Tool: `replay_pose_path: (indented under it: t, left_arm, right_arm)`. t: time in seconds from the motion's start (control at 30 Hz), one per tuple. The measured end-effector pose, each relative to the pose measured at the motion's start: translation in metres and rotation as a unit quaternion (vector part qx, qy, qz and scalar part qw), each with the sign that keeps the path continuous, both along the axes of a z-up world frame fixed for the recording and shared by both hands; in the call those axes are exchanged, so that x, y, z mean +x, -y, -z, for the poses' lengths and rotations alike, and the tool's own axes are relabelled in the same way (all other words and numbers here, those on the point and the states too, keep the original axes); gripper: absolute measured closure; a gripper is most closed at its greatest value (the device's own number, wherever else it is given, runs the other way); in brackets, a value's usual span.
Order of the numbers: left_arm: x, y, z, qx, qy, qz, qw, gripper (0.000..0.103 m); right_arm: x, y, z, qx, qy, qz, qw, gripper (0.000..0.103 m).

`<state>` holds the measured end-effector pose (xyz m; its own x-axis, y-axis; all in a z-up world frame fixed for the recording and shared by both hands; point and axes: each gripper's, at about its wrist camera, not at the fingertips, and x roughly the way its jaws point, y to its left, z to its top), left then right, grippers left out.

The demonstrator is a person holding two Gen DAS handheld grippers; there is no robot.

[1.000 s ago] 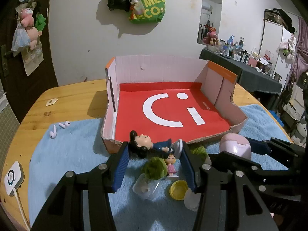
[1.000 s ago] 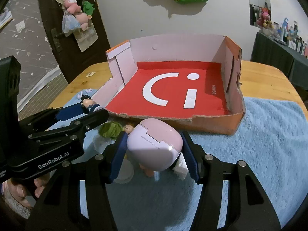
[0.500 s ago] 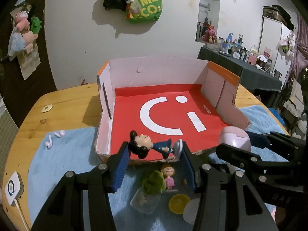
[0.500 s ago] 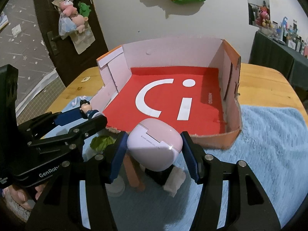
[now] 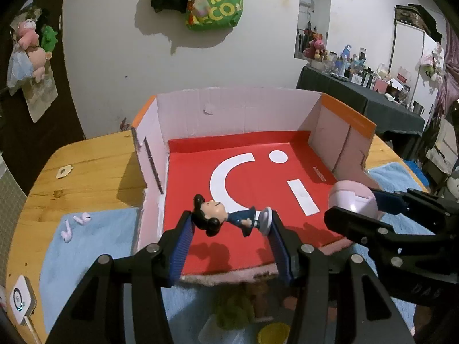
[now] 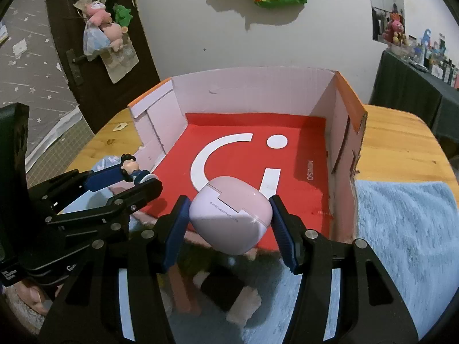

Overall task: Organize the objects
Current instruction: 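Carry both held items over the box wall and lower them onto the red floor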

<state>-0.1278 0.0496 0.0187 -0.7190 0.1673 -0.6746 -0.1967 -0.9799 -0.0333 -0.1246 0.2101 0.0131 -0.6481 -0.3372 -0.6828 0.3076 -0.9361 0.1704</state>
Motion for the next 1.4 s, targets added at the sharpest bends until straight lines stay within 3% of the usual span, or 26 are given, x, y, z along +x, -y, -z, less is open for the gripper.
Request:
replay_pose_path:
  t: [0.7,1.4]
  left_arm:
    - [-0.062,-0.005,0.033,-0.02,0.05,-0.016,0.9984,0.049]
    - [-0.078,-0.007,0.054,-0.022,0.1,-0.013,0.9947,0.049]
  right_arm:
    - [-0.058,0.002,0.025,0.018,0.061,0.002,0.998,0.049]
    - [-0.069,-0.005,0.045,0.018,0.103,0.013,0.994,0.049]
